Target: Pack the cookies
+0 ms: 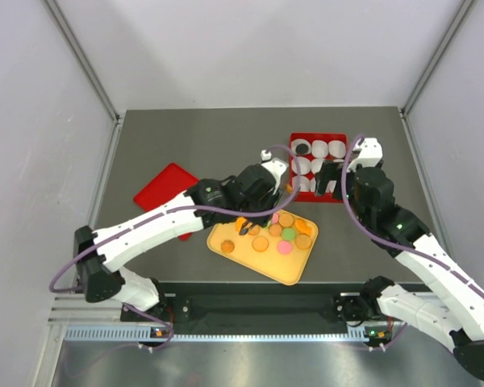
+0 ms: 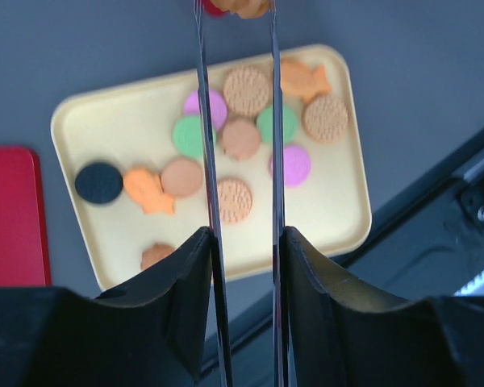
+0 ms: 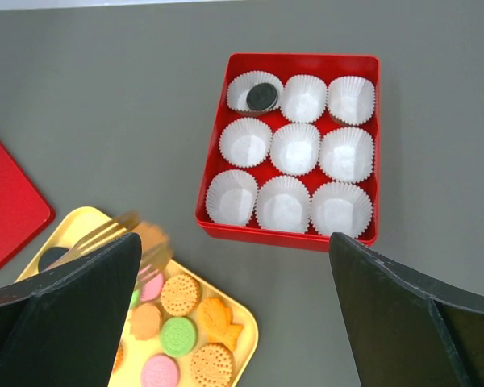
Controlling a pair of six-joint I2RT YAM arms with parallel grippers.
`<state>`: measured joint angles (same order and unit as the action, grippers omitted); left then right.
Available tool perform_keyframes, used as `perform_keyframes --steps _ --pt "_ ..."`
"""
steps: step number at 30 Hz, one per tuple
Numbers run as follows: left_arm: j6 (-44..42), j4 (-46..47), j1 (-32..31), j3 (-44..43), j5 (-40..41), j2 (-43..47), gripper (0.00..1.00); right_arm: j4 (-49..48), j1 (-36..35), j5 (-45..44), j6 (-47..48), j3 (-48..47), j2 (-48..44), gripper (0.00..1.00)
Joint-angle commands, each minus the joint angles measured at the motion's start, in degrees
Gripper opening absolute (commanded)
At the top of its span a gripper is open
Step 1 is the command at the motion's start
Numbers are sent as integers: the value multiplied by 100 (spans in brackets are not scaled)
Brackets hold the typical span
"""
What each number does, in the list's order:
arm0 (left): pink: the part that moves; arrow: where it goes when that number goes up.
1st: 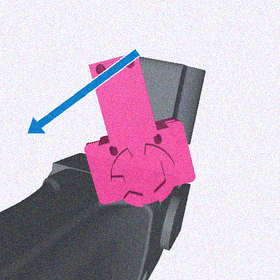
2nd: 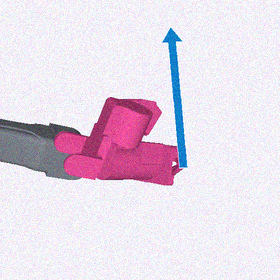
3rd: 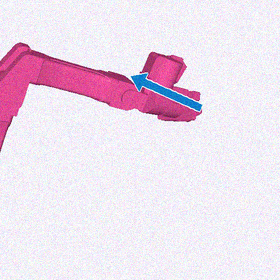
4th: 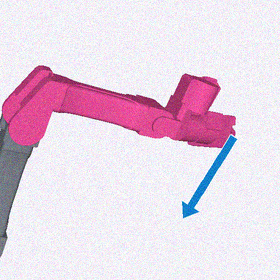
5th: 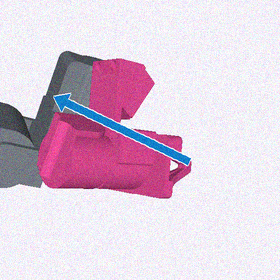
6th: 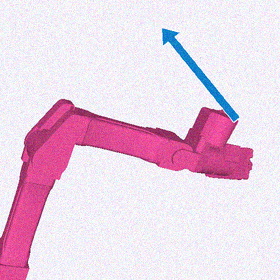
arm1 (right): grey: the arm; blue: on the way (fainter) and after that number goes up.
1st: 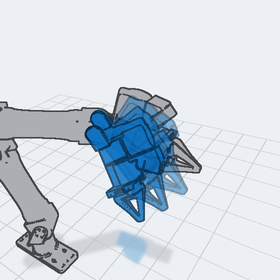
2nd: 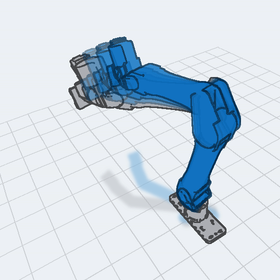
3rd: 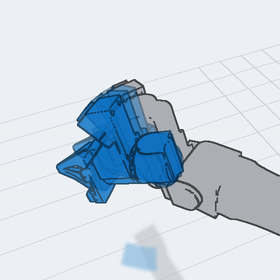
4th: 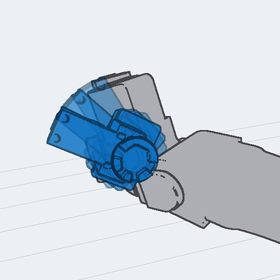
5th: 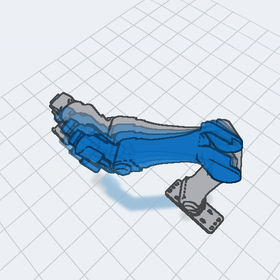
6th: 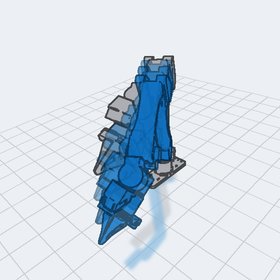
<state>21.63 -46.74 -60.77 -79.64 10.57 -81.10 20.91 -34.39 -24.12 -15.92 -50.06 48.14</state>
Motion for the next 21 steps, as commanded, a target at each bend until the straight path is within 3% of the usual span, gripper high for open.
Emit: perform_keyframes --steps 1,9,13,21 --pt "-255 806 144 -648 279 -546 43 -25 -41 -49 89 -390 -208 100" --pt "-370 2150 821 -1923 -151 -2259 42 256 -32 -154 116 -662 -437 100" --pt "-501 2231 988 -2888 -274 -3138 42 396 -32 -198 125 -733 -542 100" --pt "-625 2380 1243 -3769 -441 -4299 42 564 -32 -304 151 -733 -753 100"
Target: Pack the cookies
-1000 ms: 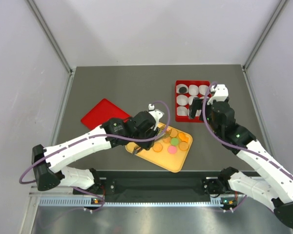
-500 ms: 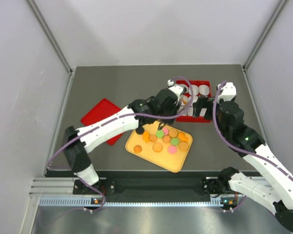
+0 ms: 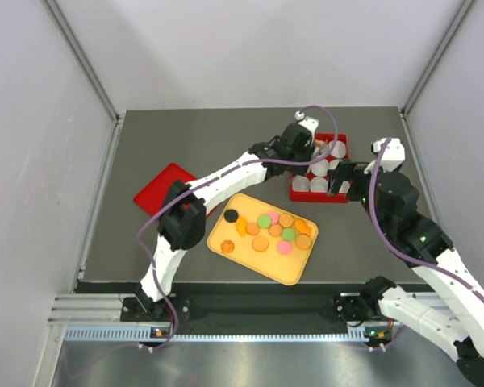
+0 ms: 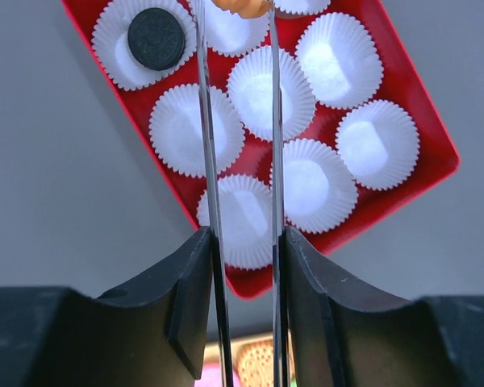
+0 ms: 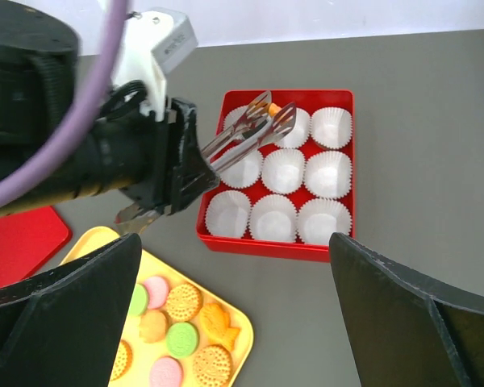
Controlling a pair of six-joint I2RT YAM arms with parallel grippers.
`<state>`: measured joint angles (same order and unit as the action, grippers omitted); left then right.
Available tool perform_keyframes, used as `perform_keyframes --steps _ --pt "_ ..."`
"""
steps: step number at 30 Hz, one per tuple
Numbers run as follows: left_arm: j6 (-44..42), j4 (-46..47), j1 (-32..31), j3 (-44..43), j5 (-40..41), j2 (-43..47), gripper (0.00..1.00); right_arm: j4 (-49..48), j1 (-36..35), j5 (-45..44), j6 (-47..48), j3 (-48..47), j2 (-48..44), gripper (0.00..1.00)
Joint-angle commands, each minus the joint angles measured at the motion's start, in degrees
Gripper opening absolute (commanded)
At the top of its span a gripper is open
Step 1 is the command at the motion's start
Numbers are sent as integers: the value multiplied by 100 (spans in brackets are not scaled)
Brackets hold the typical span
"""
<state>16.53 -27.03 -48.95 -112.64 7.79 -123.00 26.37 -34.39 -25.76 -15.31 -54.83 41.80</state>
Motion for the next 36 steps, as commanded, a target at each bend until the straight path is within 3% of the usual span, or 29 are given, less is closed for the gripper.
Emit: perform_keyframes --steps 1,14,31,36 --pt "-159 409 61 -574 -164 -223 43 26 -32 -140 90 -248 -137 100" --pt "-212 418 140 -909 -217 -672 45 44 -32 -105 46 -133 -216 100" --pt "-177 479 166 -909 -278 -664 51 70 -32 -78 37 -90 -252 100" --pt "-194 435 175 -909 -278 -515 49 70 -24 -78 28 -63 -269 100"
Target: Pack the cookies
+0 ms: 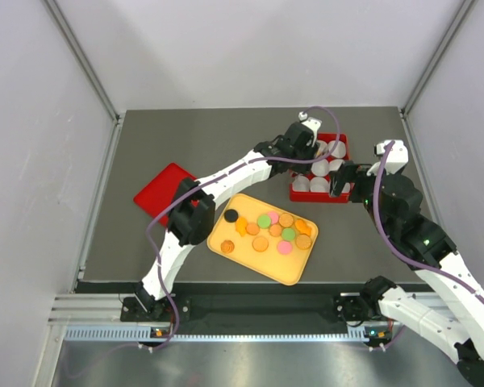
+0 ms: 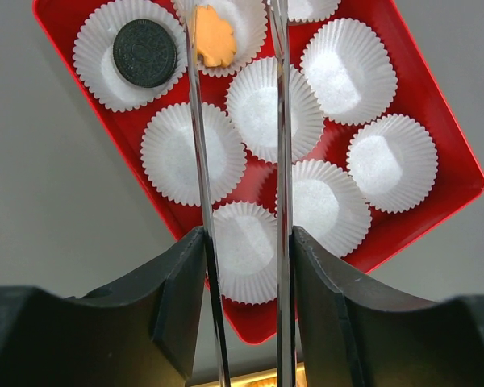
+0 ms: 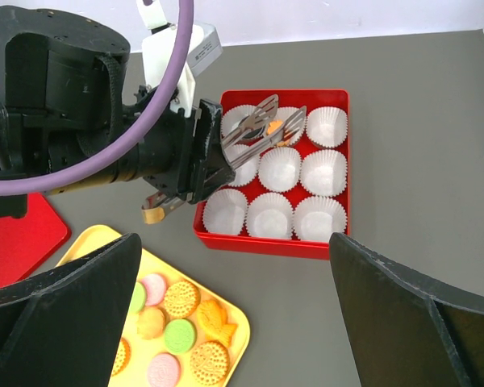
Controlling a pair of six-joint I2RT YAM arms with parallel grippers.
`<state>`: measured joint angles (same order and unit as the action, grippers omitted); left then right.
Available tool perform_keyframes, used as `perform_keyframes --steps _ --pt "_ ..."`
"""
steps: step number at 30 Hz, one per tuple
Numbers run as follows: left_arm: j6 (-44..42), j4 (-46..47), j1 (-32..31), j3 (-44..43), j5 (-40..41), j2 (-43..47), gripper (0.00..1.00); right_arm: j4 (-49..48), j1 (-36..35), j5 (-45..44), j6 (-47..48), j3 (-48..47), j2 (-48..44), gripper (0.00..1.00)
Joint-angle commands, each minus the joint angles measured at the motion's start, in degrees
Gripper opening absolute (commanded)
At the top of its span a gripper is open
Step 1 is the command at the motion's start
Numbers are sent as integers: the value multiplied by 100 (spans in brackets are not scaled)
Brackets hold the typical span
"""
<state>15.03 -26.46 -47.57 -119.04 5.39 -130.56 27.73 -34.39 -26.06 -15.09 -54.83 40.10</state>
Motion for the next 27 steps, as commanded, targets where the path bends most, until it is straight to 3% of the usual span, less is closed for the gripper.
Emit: perform_keyframes --steps 1,7,16,20,27 --pt "-52 378 37 -260 -55 285 49 -57 -32 -48 -2 -72 -99 100" --pt "-35 247 37 3 -178 979 48 -109 -24 -39 -11 -72 -63 100" --pt "158 1 29 2190 -20 3289 46 -215 -32 58 -38 60 24 100" --pt "308 -569 29 3297 199 4466 47 -381 -24 154 -38 121 164 100" --pt "466 -1677 11 4652 288 5742 47 -619 -32 347 -55 218 499 100"
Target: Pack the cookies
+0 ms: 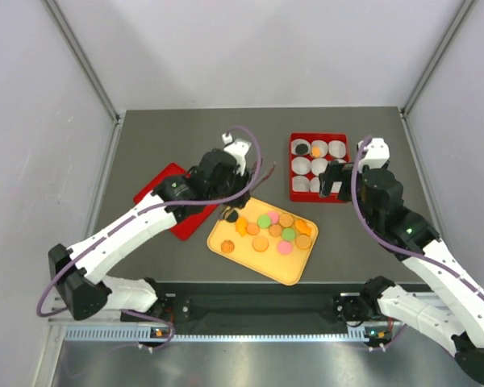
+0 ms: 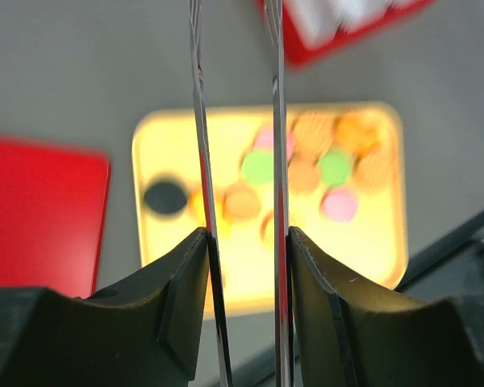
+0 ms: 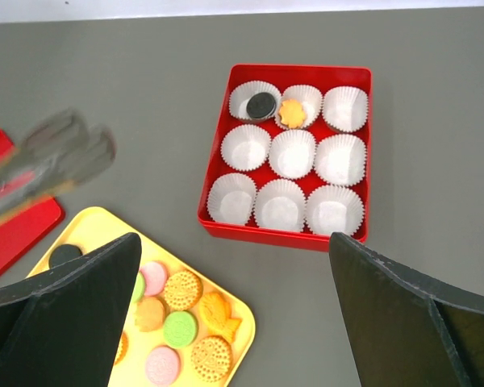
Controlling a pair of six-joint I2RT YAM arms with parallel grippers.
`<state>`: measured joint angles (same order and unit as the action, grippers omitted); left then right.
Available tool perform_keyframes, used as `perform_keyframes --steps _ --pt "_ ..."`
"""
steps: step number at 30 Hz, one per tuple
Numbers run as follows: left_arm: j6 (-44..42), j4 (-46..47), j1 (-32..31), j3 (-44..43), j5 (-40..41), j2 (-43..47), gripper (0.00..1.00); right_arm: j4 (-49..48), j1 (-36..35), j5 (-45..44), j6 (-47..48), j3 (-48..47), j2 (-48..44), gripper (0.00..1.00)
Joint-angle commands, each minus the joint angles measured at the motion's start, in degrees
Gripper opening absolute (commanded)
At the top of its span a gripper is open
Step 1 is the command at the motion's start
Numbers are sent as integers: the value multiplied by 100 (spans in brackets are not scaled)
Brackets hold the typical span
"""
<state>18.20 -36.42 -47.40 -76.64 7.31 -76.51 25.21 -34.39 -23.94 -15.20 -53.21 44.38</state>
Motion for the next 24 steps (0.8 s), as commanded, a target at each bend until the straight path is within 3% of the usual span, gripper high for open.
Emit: perform_keyframes --steps 1,7,24 --pt "227 -751 -6 657 86 556 47 -411 -32 136 -53 74 88 100" --pt "325 -1016 -24 1229 -343 945 48 -517 -32 223 -71 118 290 100" --pt "281 -559 -367 1486 -942 427 49 -526 -32 153 -80 258 255 99"
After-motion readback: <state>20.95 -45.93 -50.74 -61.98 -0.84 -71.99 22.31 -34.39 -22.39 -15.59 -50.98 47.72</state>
